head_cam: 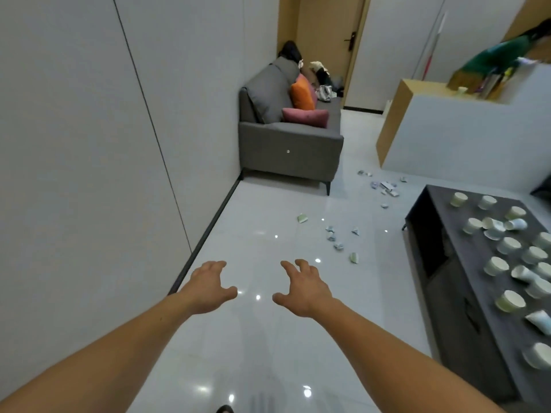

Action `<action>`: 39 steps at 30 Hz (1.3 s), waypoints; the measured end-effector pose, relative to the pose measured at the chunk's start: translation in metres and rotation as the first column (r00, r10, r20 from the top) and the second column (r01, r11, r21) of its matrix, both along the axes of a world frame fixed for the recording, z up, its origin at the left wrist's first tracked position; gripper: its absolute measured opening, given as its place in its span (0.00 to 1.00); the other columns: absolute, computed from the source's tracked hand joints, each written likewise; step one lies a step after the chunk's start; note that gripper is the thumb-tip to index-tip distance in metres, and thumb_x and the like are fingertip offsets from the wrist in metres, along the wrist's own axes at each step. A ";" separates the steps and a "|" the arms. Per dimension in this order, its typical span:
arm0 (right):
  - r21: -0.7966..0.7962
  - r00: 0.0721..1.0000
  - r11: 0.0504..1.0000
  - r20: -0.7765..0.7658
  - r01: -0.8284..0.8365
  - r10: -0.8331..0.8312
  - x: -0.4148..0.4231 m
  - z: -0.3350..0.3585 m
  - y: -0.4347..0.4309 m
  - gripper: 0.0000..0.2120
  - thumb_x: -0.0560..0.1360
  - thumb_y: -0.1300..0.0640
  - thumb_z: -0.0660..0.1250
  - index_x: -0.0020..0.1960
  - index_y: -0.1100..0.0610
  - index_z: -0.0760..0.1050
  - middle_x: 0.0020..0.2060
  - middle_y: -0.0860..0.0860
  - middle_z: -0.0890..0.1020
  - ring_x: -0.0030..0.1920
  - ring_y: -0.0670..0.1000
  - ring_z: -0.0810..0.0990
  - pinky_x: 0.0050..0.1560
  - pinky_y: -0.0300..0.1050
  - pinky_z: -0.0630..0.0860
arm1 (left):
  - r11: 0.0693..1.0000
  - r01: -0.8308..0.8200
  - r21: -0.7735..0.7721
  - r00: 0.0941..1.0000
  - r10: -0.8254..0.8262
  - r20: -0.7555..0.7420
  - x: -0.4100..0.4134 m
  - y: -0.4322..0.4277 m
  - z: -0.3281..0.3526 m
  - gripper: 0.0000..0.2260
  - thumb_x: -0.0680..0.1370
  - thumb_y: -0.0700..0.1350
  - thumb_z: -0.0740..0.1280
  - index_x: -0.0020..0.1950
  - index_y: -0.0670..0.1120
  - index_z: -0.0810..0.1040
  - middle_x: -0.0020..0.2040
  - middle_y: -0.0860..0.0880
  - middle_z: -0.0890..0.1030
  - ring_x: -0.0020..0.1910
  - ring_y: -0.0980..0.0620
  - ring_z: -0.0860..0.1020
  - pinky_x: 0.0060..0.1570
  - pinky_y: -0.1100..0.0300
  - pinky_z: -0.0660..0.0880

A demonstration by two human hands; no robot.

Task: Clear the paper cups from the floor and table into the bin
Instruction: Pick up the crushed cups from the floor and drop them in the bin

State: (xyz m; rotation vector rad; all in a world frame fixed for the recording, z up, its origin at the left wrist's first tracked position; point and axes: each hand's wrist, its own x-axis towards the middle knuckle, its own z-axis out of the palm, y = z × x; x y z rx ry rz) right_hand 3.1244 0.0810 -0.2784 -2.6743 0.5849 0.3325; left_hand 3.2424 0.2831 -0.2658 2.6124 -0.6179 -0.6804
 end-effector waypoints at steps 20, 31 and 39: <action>-0.027 0.927 0.927 0.021 0.374 -0.374 0.108 0.000 -0.215 0.40 0.73 0.38 0.66 0.78 0.44 0.51 0.77 0.50 0.53 0.75 0.55 0.55 0.67 0.57 0.69 | 0.912 0.409 -0.037 0.912 -0.406 0.062 0.172 -0.290 0.022 0.36 0.74 0.56 0.66 0.77 0.50 0.54 0.76 0.48 0.56 0.74 0.45 0.56 0.70 0.50 0.62; 0.022 0.917 0.917 0.002 0.398 -0.399 0.158 -0.007 -0.412 0.40 0.72 0.39 0.67 0.78 0.45 0.51 0.77 0.51 0.53 0.74 0.56 0.55 0.66 0.55 0.69 | 0.908 0.418 0.023 0.908 -0.418 0.001 0.221 -0.473 0.014 0.36 0.74 0.56 0.66 0.77 0.49 0.54 0.77 0.48 0.55 0.74 0.44 0.56 0.70 0.50 0.62; 0.027 0.883 0.884 -0.076 0.466 -0.463 0.209 -0.034 -0.509 0.41 0.72 0.38 0.68 0.78 0.44 0.51 0.77 0.50 0.53 0.74 0.55 0.55 0.65 0.53 0.70 | 0.864 0.503 0.041 0.864 -0.500 -0.064 0.284 -0.592 -0.014 0.36 0.74 0.56 0.66 0.78 0.49 0.54 0.77 0.46 0.56 0.74 0.43 0.57 0.70 0.50 0.62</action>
